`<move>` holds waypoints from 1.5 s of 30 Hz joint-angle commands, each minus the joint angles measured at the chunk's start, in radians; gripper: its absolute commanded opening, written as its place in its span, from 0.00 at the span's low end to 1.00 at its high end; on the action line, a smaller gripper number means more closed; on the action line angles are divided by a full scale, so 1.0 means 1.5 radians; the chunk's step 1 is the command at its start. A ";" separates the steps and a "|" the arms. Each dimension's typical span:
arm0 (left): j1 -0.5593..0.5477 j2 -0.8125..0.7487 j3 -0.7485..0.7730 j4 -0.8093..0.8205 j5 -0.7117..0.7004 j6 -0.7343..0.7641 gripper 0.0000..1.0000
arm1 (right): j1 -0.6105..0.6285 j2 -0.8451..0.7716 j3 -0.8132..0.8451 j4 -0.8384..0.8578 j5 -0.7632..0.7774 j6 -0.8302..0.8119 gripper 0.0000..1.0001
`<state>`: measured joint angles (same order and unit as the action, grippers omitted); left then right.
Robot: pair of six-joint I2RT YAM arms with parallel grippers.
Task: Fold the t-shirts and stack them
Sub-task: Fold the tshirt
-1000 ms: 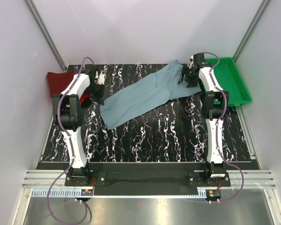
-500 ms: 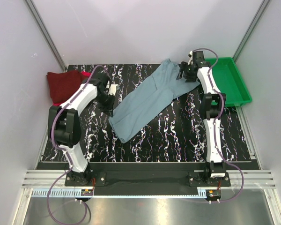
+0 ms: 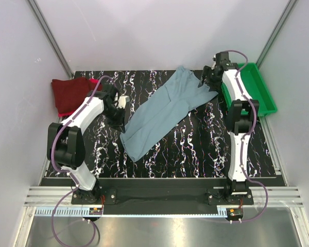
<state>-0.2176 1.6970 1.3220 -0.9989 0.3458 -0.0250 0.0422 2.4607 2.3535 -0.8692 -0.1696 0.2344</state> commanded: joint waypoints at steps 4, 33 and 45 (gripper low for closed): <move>0.001 0.004 0.045 0.010 0.051 -0.016 0.00 | 0.006 -0.118 -0.131 -0.024 -0.036 0.084 0.74; -0.040 -0.055 -0.019 -0.029 0.071 0.012 0.00 | -0.042 0.115 0.009 0.005 -0.004 0.074 0.18; -0.068 -0.117 -0.157 -0.032 0.126 -0.012 0.00 | -0.013 0.218 0.228 0.045 -0.030 0.022 0.06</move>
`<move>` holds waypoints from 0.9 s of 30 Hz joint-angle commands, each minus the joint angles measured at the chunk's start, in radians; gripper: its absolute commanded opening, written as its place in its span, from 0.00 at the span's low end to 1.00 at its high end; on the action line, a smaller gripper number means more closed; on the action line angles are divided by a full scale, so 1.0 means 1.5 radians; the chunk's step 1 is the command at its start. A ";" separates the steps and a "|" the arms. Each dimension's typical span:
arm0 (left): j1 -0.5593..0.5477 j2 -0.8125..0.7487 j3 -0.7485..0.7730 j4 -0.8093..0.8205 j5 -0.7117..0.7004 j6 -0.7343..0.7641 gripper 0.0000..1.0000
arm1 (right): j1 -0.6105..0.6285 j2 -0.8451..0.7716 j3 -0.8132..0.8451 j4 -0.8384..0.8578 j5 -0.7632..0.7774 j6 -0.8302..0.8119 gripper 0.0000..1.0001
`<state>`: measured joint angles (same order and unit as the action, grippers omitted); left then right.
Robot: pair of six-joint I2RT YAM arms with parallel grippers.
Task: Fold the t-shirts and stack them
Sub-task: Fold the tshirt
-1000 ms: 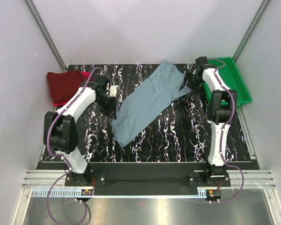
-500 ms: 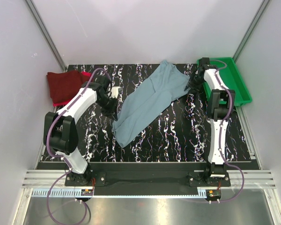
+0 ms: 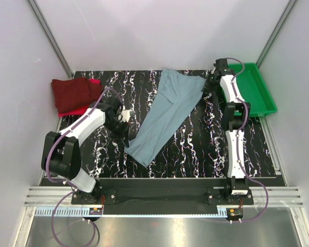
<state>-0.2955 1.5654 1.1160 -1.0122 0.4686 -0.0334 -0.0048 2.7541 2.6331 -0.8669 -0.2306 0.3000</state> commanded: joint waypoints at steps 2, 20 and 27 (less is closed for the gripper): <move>-0.030 -0.026 -0.024 -0.018 0.049 -0.009 0.00 | 0.032 0.035 0.059 0.052 -0.004 -0.020 0.07; -0.017 -0.019 0.104 0.017 -0.194 0.059 0.54 | 0.055 -0.071 0.013 0.037 0.066 -0.078 0.74; 0.014 0.129 0.244 0.014 -0.043 0.079 0.47 | 0.060 -0.269 -0.232 0.011 -0.149 0.045 0.73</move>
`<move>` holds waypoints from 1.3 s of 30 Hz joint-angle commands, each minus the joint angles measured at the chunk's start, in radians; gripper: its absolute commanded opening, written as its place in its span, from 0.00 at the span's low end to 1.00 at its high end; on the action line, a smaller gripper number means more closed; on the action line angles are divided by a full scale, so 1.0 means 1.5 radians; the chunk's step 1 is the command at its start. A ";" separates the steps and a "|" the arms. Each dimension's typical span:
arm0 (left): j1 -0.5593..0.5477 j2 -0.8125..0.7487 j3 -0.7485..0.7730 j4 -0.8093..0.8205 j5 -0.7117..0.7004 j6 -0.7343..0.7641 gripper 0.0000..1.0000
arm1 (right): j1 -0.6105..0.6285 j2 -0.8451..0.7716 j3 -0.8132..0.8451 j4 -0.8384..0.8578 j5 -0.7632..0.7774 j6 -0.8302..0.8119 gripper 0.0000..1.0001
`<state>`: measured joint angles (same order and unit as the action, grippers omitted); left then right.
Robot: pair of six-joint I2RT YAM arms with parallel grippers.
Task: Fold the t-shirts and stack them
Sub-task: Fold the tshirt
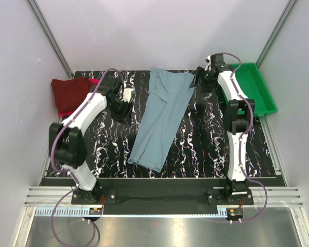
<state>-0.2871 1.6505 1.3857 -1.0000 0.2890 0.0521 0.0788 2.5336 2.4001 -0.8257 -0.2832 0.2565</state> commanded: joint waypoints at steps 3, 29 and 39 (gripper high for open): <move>0.013 0.148 0.110 0.005 0.159 0.026 0.44 | 0.023 -0.186 -0.229 0.030 -0.263 0.155 0.73; 0.019 0.400 0.275 0.017 0.261 -0.008 0.43 | 0.127 -0.193 -0.492 0.063 -0.313 0.183 0.75; 0.010 0.388 0.282 0.014 0.215 -0.003 0.47 | 0.093 -0.131 -0.434 0.004 -0.214 0.113 0.76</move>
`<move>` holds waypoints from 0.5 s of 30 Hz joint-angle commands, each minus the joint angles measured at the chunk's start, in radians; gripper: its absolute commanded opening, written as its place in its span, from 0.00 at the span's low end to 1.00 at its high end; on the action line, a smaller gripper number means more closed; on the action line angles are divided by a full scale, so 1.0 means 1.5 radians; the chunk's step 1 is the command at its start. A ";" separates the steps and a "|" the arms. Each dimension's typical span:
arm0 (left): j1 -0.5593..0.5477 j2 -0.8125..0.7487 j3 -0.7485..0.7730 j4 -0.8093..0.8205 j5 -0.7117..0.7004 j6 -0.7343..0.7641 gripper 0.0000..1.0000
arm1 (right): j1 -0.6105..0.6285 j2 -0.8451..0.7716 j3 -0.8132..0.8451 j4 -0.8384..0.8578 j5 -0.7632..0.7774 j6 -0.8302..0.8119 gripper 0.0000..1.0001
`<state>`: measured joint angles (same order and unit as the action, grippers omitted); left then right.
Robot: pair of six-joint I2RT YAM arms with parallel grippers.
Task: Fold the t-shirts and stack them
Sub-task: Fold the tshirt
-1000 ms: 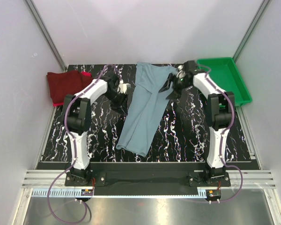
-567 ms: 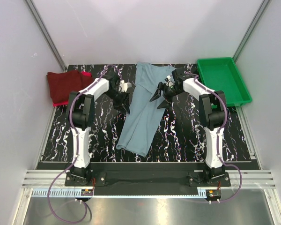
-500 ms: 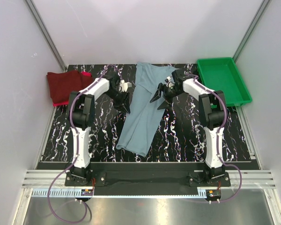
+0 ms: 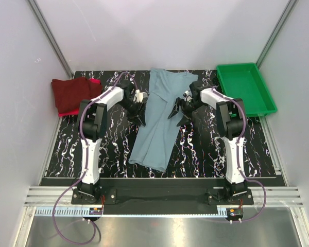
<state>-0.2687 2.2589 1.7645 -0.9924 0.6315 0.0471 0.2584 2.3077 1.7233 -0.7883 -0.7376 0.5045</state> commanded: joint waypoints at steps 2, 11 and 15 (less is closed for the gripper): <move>-0.002 -0.019 0.033 0.010 -0.016 0.001 0.47 | -0.052 0.016 0.010 -0.038 0.111 -0.073 0.76; -0.003 -0.020 0.046 0.013 -0.031 -0.002 0.48 | -0.155 0.019 0.035 -0.067 0.177 -0.152 0.77; -0.006 -0.024 0.043 0.014 -0.032 -0.003 0.48 | -0.165 0.030 0.076 -0.074 0.192 -0.154 0.77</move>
<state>-0.2722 2.2589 1.7912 -0.9867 0.5961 0.0471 0.0128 2.3104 1.7931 -0.9234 -0.6163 0.3538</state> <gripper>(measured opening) 0.475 0.763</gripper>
